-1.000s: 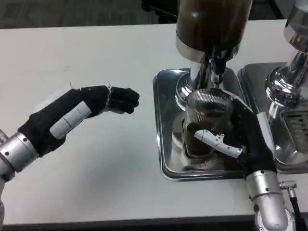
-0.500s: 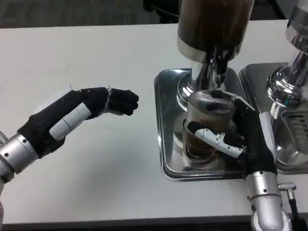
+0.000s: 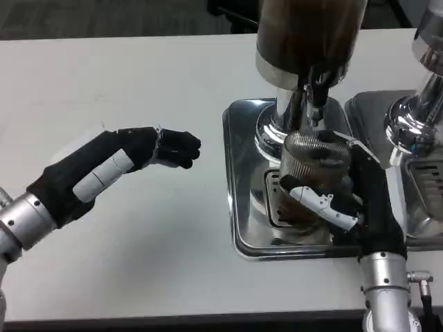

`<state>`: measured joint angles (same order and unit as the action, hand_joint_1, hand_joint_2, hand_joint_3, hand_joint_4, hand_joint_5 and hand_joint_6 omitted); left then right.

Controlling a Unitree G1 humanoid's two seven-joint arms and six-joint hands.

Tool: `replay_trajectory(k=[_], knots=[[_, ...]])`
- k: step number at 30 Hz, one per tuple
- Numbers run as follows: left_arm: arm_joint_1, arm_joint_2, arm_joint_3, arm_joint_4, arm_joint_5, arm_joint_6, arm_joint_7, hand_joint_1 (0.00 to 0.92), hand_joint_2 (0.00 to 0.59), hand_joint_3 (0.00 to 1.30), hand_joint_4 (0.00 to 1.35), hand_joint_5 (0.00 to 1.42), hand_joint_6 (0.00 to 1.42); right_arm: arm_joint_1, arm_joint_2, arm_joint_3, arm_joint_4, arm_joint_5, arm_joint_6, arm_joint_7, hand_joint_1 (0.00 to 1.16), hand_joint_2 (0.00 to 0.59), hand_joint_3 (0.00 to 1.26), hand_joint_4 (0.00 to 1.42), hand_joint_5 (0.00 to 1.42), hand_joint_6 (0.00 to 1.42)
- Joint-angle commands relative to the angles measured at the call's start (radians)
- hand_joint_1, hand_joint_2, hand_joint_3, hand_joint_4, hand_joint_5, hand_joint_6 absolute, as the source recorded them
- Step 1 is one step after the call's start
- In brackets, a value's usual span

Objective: Grasp the cup under the faucet to collect the drink, then remove the cup.

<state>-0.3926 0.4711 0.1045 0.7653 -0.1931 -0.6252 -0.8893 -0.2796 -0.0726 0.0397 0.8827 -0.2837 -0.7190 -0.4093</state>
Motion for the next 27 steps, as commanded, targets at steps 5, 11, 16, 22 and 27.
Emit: replay_trajectory(k=[5, 11, 16, 22, 27], knots=[[0.006, -0.012, -0.003, 0.004, 0.005, -0.013, 0.009, 0.0, 0.075, 0.41, 0.36, 0.36, 0.3, 0.031, -0.019, -0.016, -0.056, 0.005, 0.014, -0.016, 0.98, 0.136, 0.54, 0.71, 0.96, 1.37], [0.004, -0.017, -0.002, 0.007, 0.004, -0.013, 0.01, 0.0, 0.075, 0.41, 0.36, 0.36, 0.3, 0.052, -0.021, -0.023, -0.093, 0.006, 0.032, -0.014, 0.99, 0.135, 0.55, 0.71, 0.96, 1.37], [-0.002, -0.021, -0.002, 0.01, 0.005, -0.014, 0.01, 0.0, 0.074, 0.41, 0.36, 0.37, 0.31, 0.068, -0.023, -0.031, -0.119, 0.006, 0.047, -0.01, 0.99, 0.134, 0.55, 0.71, 0.96, 1.37], [-0.011, -0.025, -0.003, 0.017, 0.005, -0.015, 0.009, 0.0, 0.074, 0.41, 0.36, 0.37, 0.31, 0.083, -0.024, -0.038, -0.141, 0.007, 0.055, -0.01, 0.99, 0.134, 0.55, 0.71, 0.96, 1.37], [-0.017, -0.028, -0.003, 0.024, 0.006, -0.018, 0.01, 0.0, 0.074, 0.41, 0.36, 0.37, 0.32, 0.095, -0.026, -0.043, -0.155, 0.009, 0.058, -0.007, 0.99, 0.134, 0.56, 0.71, 0.96, 1.37]])
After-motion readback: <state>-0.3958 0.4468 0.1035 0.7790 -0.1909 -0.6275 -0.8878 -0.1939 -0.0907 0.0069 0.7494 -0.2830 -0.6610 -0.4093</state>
